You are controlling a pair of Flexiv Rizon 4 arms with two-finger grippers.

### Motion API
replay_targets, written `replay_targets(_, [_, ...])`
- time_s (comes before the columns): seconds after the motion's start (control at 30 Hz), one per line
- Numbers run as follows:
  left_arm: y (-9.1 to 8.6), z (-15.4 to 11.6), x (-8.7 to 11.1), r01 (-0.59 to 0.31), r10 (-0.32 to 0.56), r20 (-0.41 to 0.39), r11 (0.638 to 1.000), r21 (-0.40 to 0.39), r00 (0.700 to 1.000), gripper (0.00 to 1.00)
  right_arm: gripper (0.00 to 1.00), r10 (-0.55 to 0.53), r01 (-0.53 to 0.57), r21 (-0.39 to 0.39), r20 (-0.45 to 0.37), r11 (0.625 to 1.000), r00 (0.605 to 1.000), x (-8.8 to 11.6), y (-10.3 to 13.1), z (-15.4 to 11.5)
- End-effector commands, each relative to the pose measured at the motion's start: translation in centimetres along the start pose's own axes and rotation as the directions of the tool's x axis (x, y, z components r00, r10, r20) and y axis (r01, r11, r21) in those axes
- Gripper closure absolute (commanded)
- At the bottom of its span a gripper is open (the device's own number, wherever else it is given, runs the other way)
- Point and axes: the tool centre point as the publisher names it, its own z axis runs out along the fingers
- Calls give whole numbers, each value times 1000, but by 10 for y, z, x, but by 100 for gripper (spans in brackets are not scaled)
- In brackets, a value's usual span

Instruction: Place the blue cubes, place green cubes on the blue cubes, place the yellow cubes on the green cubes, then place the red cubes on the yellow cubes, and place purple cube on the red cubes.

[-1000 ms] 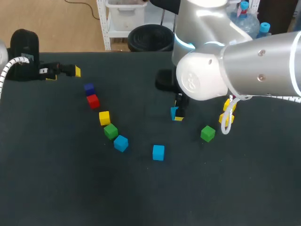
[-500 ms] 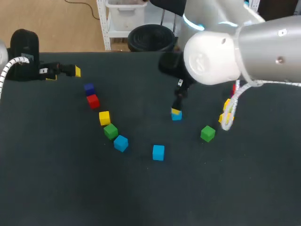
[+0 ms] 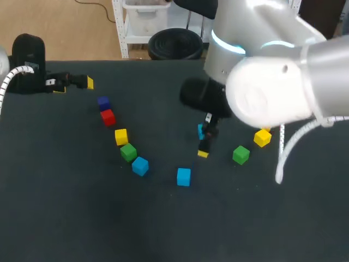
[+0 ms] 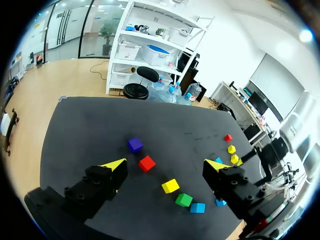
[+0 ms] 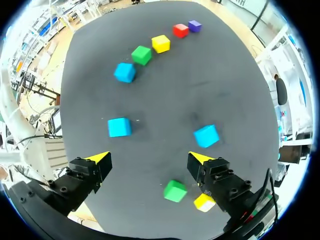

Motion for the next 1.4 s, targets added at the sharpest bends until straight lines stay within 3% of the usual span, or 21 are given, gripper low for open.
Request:
replay_targets(0.03, [3,0,1,-2,2,6,1000,11,1000,0,0,5,-4,61,-4,998,1000,3,20,5])
replay_targets(0.2, [3,0,1,-2,2,6,1000,11,1000,0,0,1,-1,20,3,1000,1000,1,39,13])
replay_targets(0.6, [3,0,1,-2,2,6,1000,11,1000,0,0,-184,184,-28,-12,983,983,-2,74,41])
replay_targets(0.9, [3,0,1,-2,2,6,1000,11,1000,0,0,-260,259,-20,-14,966,966,-11,79,58])
replay_targets(1.17, [3,0,1,-2,2,6,1000,11,1000,0,0,-267,267,-24,-19,963,963,-21,67,67])
replay_targets(1.2, [3,0,1,-2,2,6,1000,11,1000,0,2,-264,263,-26,-21,964,964,-22,65,68])
replay_targets(1.23, [3,0,1,-2,2,6,1000,11,1000,0,12,-260,260,-28,-24,965,965,-22,64,69])
replay_targets(1.3, [3,0,1,-2,2,6,1000,11,1000,0,45,-254,253,-33,-27,967,967,-22,61,70])
replay_targets(1.4, [3,0,1,-2,2,6,1000,11,1000,0,81,-249,248,-36,-29,968,968,-22,57,72])
